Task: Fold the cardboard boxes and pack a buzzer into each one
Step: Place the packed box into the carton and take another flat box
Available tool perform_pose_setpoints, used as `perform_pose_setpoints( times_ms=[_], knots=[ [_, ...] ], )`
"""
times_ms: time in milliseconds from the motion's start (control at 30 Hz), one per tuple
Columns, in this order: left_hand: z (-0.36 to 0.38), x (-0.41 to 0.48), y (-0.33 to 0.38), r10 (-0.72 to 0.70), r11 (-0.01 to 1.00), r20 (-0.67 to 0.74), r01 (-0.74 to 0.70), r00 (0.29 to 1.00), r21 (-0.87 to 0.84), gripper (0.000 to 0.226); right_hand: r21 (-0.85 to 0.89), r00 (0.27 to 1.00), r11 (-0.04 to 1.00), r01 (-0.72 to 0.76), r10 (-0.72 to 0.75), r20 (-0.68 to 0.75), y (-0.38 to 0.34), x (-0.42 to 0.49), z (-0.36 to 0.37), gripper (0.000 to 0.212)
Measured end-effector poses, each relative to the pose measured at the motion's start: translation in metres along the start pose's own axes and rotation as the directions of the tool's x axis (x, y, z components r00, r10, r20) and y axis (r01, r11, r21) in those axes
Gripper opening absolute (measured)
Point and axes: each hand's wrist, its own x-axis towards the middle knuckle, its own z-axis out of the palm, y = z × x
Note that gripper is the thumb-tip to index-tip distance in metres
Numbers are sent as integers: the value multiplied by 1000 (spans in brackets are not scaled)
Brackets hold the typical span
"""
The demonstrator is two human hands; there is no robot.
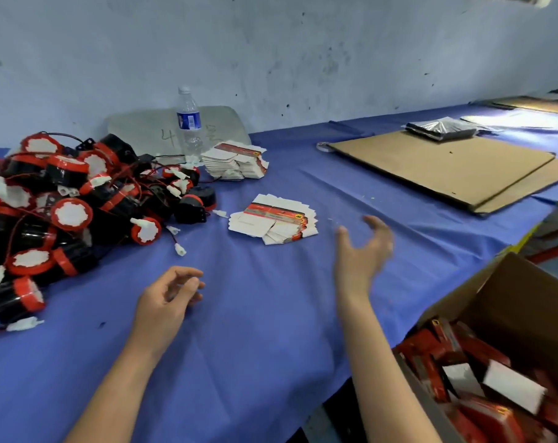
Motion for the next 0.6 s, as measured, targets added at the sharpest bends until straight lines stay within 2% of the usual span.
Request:
perform_pose_setpoints(
  times_ms=[33, 67, 100, 167, 200, 233, 333, 433, 533, 600],
  knots=[
    [0, 0, 1, 0, 1000, 1, 0, 1000, 5, 18, -140, 976, 988, 71, -40, 216, -5, -2, 24, 48],
    [0, -1, 1, -3, 1000, 3, 3, 1000, 7, 18, -259, 898, 948, 185, -56, 436, -8, -5, 48, 59],
    [0, -1, 2, -5, 1000, 4, 5, 1000, 5, 17, -307, 803, 903, 302, -67, 593, -10, -9, 71, 69],
    [1, -3, 4, -16, 1000, 0, 16, 1000, -6, 17, -325, 612, 813, 483, -48, 789, -4, -17, 106, 78],
    [1, -3, 5, -21, 1000, -2, 21, 1000, -10, 17, -333, 550, 774, 538, -23, 835, 4, -21, 120, 77],
    [2, -4, 5, -27, 1000, -3, 27, 1000, -14, 17, -356, 522, 740, 570, 7, 853, 11, -24, 130, 74],
    [2, -4, 5, -34, 999, 3, 34, 999, -20, 17, -467, 579, 616, 635, 21, 815, 24, -30, 149, 63],
    [2, -3, 6, -32, 999, 30, 32, 999, 7, 18, -432, 596, 551, 714, -153, 788, 23, -28, 151, 43],
    [2, -1, 5, -35, 999, 50, 33, 998, 40, 19, -353, 643, 615, 705, -343, 685, 18, -25, 146, 24],
    [2, 0, 4, -36, 997, 49, 32, 998, 64, 20, -217, 736, 749, 627, -477, 480, 10, -25, 140, 22]
  ],
)
